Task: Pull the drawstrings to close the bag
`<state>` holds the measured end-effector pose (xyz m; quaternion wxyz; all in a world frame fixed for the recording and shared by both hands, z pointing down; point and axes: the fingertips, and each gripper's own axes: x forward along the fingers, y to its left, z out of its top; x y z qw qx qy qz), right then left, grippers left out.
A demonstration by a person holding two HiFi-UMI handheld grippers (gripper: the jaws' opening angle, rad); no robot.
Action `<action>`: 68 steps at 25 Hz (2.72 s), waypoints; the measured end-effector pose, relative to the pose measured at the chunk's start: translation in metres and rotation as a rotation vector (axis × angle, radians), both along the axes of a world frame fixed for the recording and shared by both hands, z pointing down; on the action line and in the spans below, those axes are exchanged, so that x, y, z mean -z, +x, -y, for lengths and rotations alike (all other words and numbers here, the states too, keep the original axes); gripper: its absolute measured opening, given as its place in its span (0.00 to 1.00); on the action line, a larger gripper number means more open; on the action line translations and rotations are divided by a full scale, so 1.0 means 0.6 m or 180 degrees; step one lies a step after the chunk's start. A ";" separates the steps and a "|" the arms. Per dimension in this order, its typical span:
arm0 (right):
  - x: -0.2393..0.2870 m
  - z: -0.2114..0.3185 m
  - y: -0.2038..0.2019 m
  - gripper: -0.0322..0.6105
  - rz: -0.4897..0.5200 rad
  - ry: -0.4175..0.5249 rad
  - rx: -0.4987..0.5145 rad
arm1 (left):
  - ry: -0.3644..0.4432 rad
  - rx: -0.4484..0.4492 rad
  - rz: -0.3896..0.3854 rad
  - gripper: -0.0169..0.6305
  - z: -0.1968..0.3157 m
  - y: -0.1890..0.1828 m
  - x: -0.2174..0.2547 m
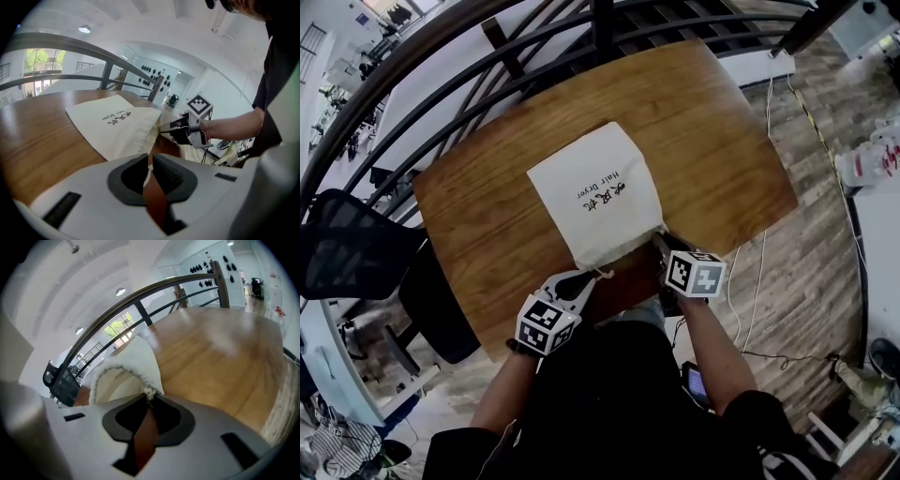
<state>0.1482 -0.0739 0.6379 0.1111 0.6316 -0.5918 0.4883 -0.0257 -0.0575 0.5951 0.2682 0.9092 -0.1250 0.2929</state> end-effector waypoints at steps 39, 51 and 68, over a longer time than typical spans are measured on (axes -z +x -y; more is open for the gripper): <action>0.025 -0.040 -0.043 0.11 -0.0054 -0.0155 0.1403 | -0.0194 0.0701 0.1887 0.33 -0.027 0.030 -0.097; 0.015 -0.041 -0.047 0.11 -0.0062 -0.0286 0.2086 | -0.0290 0.1010 0.1787 0.21 -0.013 0.020 -0.099; 0.055 -0.005 -0.037 0.10 -0.0131 0.0054 0.1884 | 0.0026 0.1287 0.1435 0.13 0.013 -0.035 -0.042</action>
